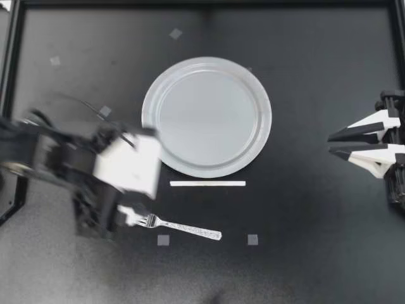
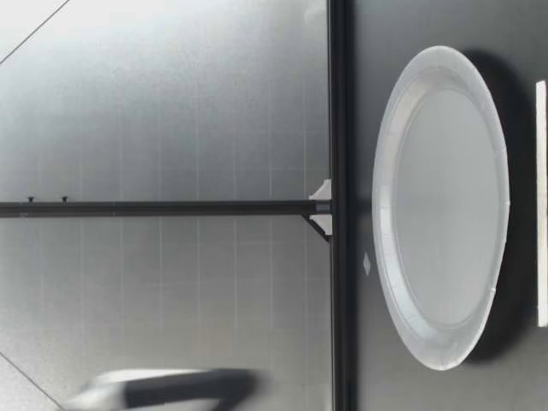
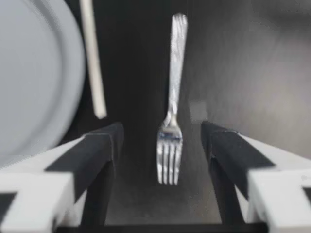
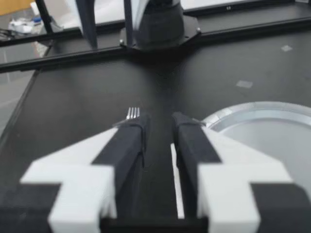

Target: Pick up the fork and place it on the plate.

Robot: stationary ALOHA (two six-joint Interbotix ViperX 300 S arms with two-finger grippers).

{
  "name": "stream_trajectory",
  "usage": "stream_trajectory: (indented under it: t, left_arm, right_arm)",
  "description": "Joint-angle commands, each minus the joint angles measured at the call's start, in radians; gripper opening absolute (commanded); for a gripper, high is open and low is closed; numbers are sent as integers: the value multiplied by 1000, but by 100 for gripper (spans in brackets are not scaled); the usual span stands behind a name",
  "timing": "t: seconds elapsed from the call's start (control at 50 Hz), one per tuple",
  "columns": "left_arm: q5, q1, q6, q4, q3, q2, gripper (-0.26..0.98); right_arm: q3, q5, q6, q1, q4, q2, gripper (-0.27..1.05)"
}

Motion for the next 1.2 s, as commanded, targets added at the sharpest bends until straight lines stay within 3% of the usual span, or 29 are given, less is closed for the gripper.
stream_trajectory:
  t: [0.0, 0.16, 0.44, 0.56, 0.82, 1.18]
  left_arm:
    - [-28, -23, 2, -2, 9, 75, 59]
    - [-181, -32, 6, -3, 32, 221, 59]
    - [-396, -32, 18, -3, 110, 258, 59]
    - [-417, -32, 14, -3, 135, 262, 59]
    - [-434, -32, 12, -3, 118, 331, 58]
    - [-465, -32, 12, -3, 130, 333, 58]
  right_arm:
    - [-9, -5, 3, -5, 0, 3, 38]
    - [-6, -5, 3, -6, 0, 3, 38]
    - [-3, -6, 35, -5, 0, 8, 38]
    - [-3, -5, 40, -5, 0, 6, 38]
    - [-2, -5, 51, -5, 0, 9, 38]
    - [5, -9, 58, -5, 0, 11, 38]
